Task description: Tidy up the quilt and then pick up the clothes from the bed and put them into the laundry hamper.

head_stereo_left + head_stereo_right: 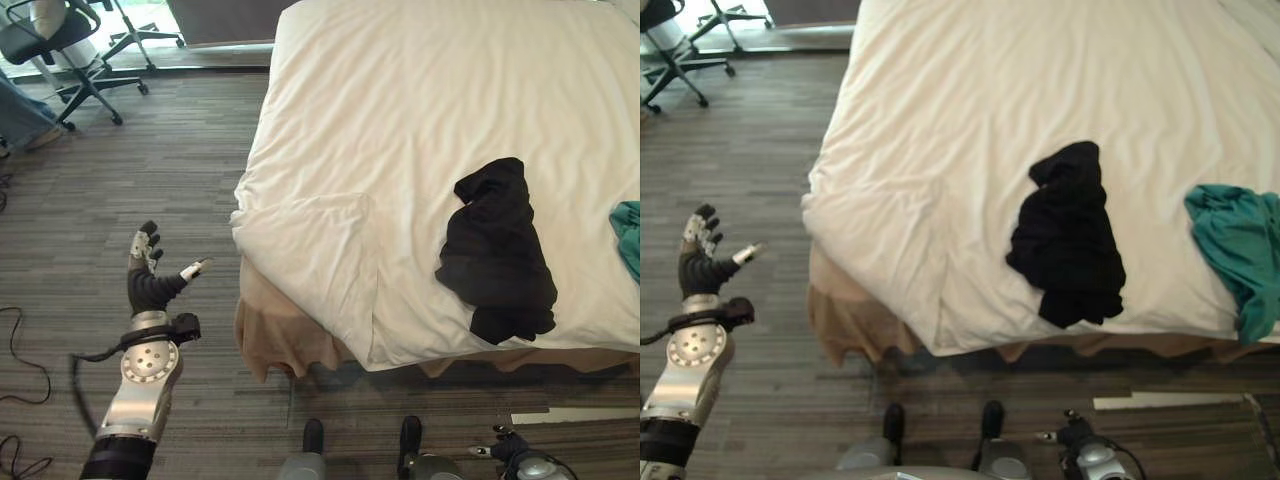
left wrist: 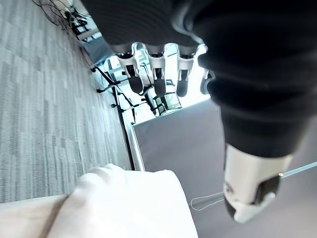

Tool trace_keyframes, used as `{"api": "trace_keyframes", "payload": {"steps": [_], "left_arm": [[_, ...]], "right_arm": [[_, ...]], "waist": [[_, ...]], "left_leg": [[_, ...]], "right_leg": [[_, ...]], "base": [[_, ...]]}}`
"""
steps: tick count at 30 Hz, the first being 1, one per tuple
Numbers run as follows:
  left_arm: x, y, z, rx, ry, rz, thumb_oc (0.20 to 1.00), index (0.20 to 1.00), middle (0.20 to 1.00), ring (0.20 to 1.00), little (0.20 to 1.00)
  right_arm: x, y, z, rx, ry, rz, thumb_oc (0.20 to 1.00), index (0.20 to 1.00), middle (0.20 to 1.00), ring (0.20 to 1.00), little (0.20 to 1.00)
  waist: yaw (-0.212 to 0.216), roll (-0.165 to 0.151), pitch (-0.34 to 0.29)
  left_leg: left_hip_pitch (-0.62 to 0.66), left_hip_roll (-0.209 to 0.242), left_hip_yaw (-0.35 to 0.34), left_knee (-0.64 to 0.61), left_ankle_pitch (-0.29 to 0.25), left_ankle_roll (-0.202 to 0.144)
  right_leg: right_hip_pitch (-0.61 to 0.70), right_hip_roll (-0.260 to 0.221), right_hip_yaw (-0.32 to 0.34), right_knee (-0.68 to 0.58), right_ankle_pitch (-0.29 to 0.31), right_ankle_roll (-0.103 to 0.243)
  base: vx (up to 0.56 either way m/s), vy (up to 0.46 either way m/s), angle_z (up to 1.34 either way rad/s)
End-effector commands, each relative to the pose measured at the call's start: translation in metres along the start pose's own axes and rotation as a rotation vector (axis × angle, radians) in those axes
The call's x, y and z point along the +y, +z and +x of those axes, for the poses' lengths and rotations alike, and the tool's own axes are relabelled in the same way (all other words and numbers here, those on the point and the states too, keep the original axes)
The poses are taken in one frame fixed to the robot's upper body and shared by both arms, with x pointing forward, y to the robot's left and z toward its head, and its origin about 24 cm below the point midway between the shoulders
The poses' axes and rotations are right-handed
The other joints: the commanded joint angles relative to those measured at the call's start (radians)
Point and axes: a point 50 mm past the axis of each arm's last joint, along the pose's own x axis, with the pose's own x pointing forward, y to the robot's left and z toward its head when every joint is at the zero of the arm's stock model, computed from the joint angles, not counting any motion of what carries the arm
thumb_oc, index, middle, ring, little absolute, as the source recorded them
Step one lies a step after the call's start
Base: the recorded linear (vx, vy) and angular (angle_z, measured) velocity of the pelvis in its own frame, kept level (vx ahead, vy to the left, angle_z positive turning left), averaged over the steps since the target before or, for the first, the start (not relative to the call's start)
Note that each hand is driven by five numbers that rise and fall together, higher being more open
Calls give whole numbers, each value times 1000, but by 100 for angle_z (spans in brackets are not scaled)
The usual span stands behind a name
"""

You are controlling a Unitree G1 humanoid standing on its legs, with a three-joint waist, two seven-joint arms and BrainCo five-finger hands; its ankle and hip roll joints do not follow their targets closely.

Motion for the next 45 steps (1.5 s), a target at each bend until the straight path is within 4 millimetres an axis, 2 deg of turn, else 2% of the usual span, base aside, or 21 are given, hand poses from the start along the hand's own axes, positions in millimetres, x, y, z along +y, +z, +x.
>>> {"api": "trace_keyframes", "payload": {"steps": [1, 4, 10, 15, 16, 20, 22, 23, 24, 26, 27, 29, 30, 32, 33, 36, 37, 38, 39, 43, 45], "left_arm": [[-32, 43, 39, -227, -138, 286, 1000, 1000, 1000, 1000, 1000], [-53, 53, 72, -256, -204, 538, 1000, 1000, 1000, 1000, 1000], [-68, 70, 103, -278, -200, 764, 1000, 1000, 1000, 1000, 1000], [-53, 47, 123, -82, -158, 1021, 1000, 1000, 1000, 1000, 1000], [-51, 39, 124, -38, -160, 1043, 200, 200, 200, 200, 200], [-29, -5, 107, 163, -201, 1126, 200, 200, 200, 200, 200], [-21, -30, 89, 249, -231, 1110, 200, 200, 200, 200, 200], [-16, -59, 64, 327, -283, 1095, 200, 200, 200, 200, 200], [-16, -59, 63, 328, -284, 1093, 200, 200, 200, 200, 200], [-16, -93, 24, 431, -358, 1048, 216, 216, 216, 216, 216], [-17, -108, 2, 482, -397, 1002, 1000, 1000, 1000, 1000, 1000], [-12, -153, -76, 707, -502, 922, 1000, 1000, 1000, 1000, 1000], [-12, -153, -77, 707, -502, 921, 1000, 1000, 1000, 1000, 1000], [4, -177, -135, 941, -455, 874, 1000, 1000, 1000, 1000, 1000], [13, -189, -187, 1140, -431, 836, 1000, 1000, 1000, 1000, 1000], [20, -193, -223, 1277, -421, 809, 1000, 1000, 1000, 1000, 1000], [24, -193, -257, 1409, -400, 751, 1000, 1000, 1000, 1000, 1000], [26, -193, -266, 1450, -381, 726, 1000, 1000, 1000, 1000, 1000], [40, -190, -290, 1548, -376, 744, 1000, 1000, 1000, 1000, 1000], [57, -187, -294, 1580, -350, 790, 1000, 1000, 1000, 1000, 1000], [63, -188, -271, 1505, -343, 851, 1000, 1000, 1000, 1000, 1000]], "right_arm": [[-5, 21, 4, -48, -12, -86, 1000, 1000, 1000, 1000, 1000], [-4, 33, 4, -102, -16, -123, 1000, 1000, 1000, 1000, 1000], [-8, 55, 5, -162, -50, -127, 1000, 1000, 1000, 1000, 1000], [-17, 75, 6, -199, -108, -99, 1000, 1000, 1000, 1000, 1000], [-19, 75, 7, -196, -115, -94, 1000, 1000, 1000, 1000, 1000], [-44, 75, 7, -172, -194, -28, 1000, 1000, 1000, 1000, 1000], [-69, 83, 5, -181, -264, 40, 1000, 1000, 1000, 1000, 1000], [-103, 93, -1, -207, -355, 126, 1000, 1000, 1000, 1000, 1000], [-104, 92, -1, -207, -356, 125, 1000, 1000, 1000, 1000, 1000], [-133, 105, -9, -254, -435, 181, 1000, 1000, 1000, 1000, 1000], [-165, 88, -19, -221, -528, 186, 1000, 1000, 1000, 1000, 1000], [-184, 124, -35, -391, -601, 154, 1000, 1000, 1000, 1000, 1000], [-184, 124, -36, -390, -601, 154, 1000, 1000, 1000, 1000, 1000], [-179, 182, -72, -725, -638, 98, 1000, 1000, 1000, 1000, 1000], [-173, 199, -93, -882, -656, 70, 1000, 1000, 1000, 1000, 1000], [-163, 220, -107, -996, -641, 47, 1000, 1000, 1000, 1000, 1000], [-147, 258, -130, -1170, -579, 27, 1000, 1000, 1000, 1000, 1000], [-140, 271, -141, -1237, -545, 16, 344, 344, 344, 344, 344], [-122, 299, -164, -1371, -469, -29, 200, 200, 200, 200, 200], [-97, 345, -208, -1574, -377, -124, 200, 200, 200, 200, 200], [-73, 375, -238, -1686, -281, -143, 200, 200, 200, 200, 200]], "waist": [[-40, -20, -42], [-94, -11, -27], [-116, -13, 39], [-126, -30, 106], [-126, -32, 108], [-126, -39, 104], [-123, -37, 96], [-117, -35, 79], [-117, -33, 80], [-110, -29, 61], [-107, -26, 55], [-97, -27, 39], [-98, -27, 37], [-96, -28, 24], [-85, -30, 12], [-69, -34, 4], [-42, -40, 3], [-31, -43, 3], [-2, -48, 8], [41, -59, 35], [78, -69, 69]], "left_leg": [[38, 63, 14, 3, -46, -35], [28, 56, 34, 3, -53, -28], [-59, 49, 42, 33, -49, -21], [-161, 51, 37, 115, -53, -16], [-169, 51, 35, 128, -57, -16], [-147, 52, 40, 133, -67, -18], [-126, 52, 43, 121, -67, -19], [-102, 50, 45, 105, -66, -20], [-99, 51, 45, 104, -66, -20], [-71, 50, 48, 80, -63, -22], [-54, 51, 47, 68, -62, -22], [-17, 54, 51, 41, -63, -23], [-20, 53, 51, 40, -59, -23], [0, 53, 54, 27, -61, -19], [13, 54, 54, 20, -64, -17], [23, 56, 48, 14, -65, -16], [26, 59, 42, 12, -62, -18], [23, 60, 39, 11, -60, -19], [16, 64, 32, 9, -55, -21], [-11, 69, 10, 12, -40, -28], [-45, 72, -9, 18, -26, -32]], "right_leg": [[49, -72, 22, 17, -138, 119], [0, -73, 47, 38, -129, 126], [-128, -78, 82, 98, -117, 129], [-237, -86, 100, 177, -114, 126], [-241, -87, 101, 186, -118, 126], [-215, -86, 100, 180, -123, 124], [-195, -85, 99, 170, -124, 121], [-170, -82, 97, 159, -126, 119], [-168, -81, 97, 157, -126, 119], [-141, -79, 95, 142, -127, 119], [-123, -79, 90, 134, -129, 121], [-93, -77, 88, 121, -134, 124], [-96, -78, 88, 119, -130, 124], [-82, -76, 92, 109, -131, 123], [-70, -75, 88, 102, -132, 122], [-56, -73, 83, 93, -134, 120], [-44, -73, 74, 87, -136, 118], [-45, -73, 69, 86, -136, 117], [-44, -74, 58, 85, -137, 116], [-52, -77, 33, 88, -138, 115], [-67, -80, 13, 98, -138, 112]], "base": [[32, 44, -15], [-8, 40, -26], [-165, 38, -26], [-138, 12, -7], [-56, 1, -1], [13, 5, 0], [63, 24, -4], [55, 23, -7], [110, 64, -9], [74, 51, -4], [74, 59, -3], [84, 84, 3], [29, 63, 3], [53, 56, -11], [72, 40, -16], [49, 13, -12], [33, -5, 4], [12, -4, 16], [-12, -5, 37], [-48, -17, 39], [-118, -32, 42]]}}
